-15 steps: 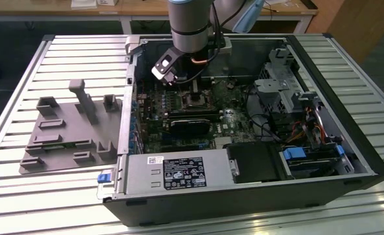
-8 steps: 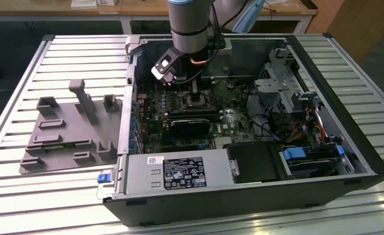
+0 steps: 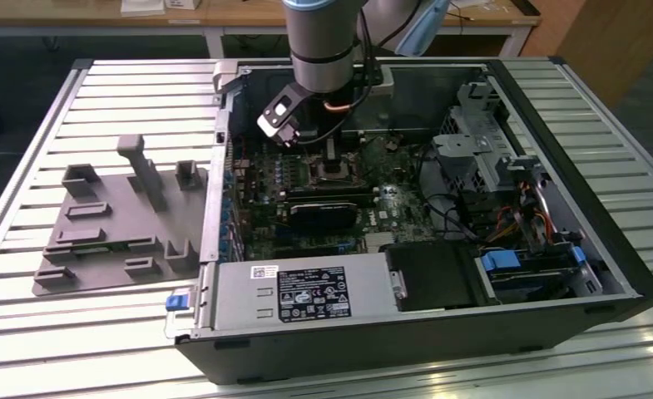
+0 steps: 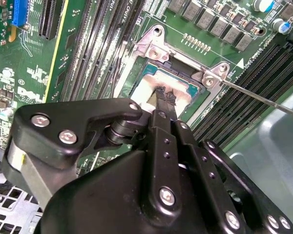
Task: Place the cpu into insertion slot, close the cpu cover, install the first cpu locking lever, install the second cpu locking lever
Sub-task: 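Place the cpu into insertion slot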
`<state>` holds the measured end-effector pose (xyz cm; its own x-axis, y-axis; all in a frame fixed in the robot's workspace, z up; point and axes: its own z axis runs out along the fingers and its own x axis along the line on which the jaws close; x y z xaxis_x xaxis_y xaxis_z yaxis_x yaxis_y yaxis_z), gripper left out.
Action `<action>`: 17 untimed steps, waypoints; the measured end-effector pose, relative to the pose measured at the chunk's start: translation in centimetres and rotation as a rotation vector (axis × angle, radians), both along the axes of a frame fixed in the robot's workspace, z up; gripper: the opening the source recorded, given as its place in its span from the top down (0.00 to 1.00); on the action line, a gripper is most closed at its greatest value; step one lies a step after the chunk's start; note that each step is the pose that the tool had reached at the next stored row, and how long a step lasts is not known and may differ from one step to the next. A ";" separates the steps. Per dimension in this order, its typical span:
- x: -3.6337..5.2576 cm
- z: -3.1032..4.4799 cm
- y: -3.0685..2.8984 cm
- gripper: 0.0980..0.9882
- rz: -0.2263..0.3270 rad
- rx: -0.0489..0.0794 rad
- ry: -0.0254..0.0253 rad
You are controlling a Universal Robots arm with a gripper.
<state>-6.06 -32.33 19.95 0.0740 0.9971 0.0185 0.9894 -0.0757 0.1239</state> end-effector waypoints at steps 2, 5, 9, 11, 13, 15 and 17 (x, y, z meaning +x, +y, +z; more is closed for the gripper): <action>0.01 -0.05 0.00 0.99 0.000 0.003 -0.0001; 0.01 -0.10 0.01 0.99 0.000 0.011 -0.0003; 0.02 -0.07 0.02 0.99 0.000 0.012 -0.0007; 0.03 0.13 0.03 0.99 0.000 0.013 -0.0014; 0.02 0.54 0.01 0.99 0.000 0.012 -0.0009; 0.02 0.99 0.02 0.99 0.000 0.012 -0.0014; 0.02 1.51 0.02 0.99 0.000 0.012 -0.0019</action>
